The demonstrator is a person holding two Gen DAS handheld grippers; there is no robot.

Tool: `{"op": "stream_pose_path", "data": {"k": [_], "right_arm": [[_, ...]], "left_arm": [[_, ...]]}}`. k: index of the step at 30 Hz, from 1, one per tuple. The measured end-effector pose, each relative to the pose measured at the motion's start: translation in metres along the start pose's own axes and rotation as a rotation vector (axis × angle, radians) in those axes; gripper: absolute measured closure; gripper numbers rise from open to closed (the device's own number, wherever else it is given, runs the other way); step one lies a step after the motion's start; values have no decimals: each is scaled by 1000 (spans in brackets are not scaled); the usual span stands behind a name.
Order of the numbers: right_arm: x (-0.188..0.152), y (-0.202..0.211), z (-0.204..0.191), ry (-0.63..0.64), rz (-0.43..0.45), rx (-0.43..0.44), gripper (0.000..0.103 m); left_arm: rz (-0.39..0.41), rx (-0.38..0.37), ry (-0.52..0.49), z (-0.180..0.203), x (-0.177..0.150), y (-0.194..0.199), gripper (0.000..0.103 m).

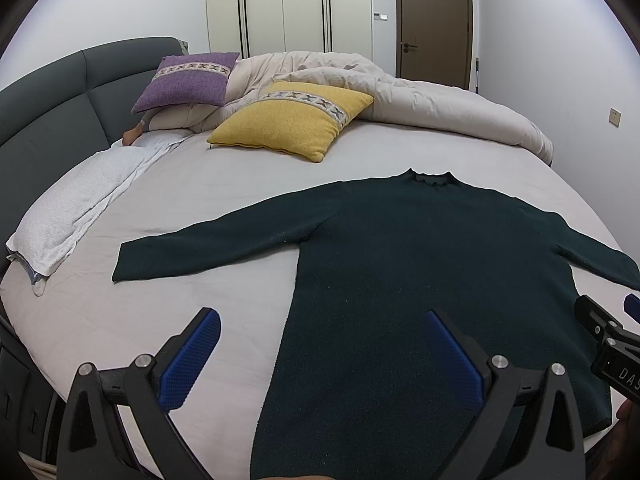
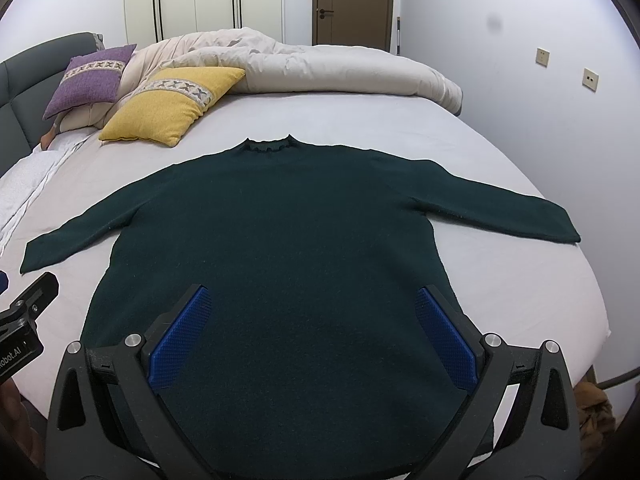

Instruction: Fold small clothes

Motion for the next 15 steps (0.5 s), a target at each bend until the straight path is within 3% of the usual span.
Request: {"op": "stream_pose_path", "data": {"k": [15], "right_arm": [[-1, 0, -1, 1, -2, -1, 0]], "left_arm": [[-2, 0, 1, 1, -2, -1, 0]]}}
Point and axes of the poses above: each gripper's, at about its wrist camera, not at the fingertips, and y roughly against the way its jaws point, z to its right, x to its top, the point moved 1 cm from there along -y, roughly the way its jaws point, and after that the axes turned 9 degrees about z, right-handed, at the moved point
